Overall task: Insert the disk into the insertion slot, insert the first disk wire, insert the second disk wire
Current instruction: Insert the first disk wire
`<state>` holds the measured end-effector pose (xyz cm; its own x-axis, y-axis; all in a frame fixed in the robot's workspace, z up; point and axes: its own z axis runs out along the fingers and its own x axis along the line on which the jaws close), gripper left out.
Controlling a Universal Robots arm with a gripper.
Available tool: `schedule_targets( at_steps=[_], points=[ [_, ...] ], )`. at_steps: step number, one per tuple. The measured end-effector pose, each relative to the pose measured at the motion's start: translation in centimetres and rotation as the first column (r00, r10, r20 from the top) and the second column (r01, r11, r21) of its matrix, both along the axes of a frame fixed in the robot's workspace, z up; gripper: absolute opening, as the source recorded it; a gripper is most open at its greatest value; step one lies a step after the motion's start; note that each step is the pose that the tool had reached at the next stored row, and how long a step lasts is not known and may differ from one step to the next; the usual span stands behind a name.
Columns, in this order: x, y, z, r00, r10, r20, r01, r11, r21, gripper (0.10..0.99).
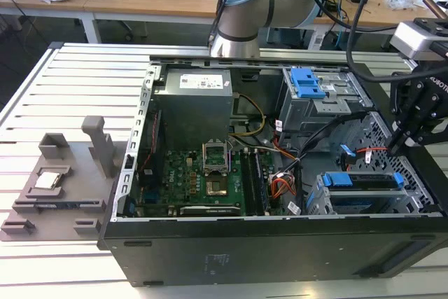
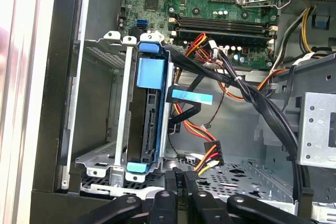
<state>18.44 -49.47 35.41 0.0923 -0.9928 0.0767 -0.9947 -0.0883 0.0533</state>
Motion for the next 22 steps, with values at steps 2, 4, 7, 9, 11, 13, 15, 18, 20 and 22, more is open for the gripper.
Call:
schedule_targets(
  at_steps=[2,4,7,9,11,13,15,18,20,22],
  points=[
    [0.0,0.0,-0.01,1.0,0.0,0.0,0.0,1.0,0.0,0.173],
    [0.0,0.0,-0.01,1.0,0.0,0.0,0.0,1.0,0.0,0.173],
    [0.0,-0.01,0.31,1.0,0.0,0.0,0.0,1.0,0.0,0.173],
    [0.0,0.0,0.86,1.0,0.0,0.0,0.0,1.0,-0.001,0.173],
    [0.0,0.0,0.87,1.0,0.0,0.0,0.0,1.0,-0.001,0.173],
    [-0.01,0.0,0.89,1.0,0.0,0.0,0.0,1.0,-0.001,0.173],
    [-0.16,-0.13,0.9,1.0,0.0,0.0,0.0,1.0,-0.001,0.173],
    [-0.64,-1.02,0.87,1.0,0.0,0.0,0.0,1.0,-0.001,0.173],
    [-0.82,-1.59,0.83,1.0,0.0,0.0,0.0,1.0,-0.001,0.173],
    [-1.02,-2.23,0.78,1.0,0.0,0.0,0.0,1.0,-0.001,0.173]
  ],
)
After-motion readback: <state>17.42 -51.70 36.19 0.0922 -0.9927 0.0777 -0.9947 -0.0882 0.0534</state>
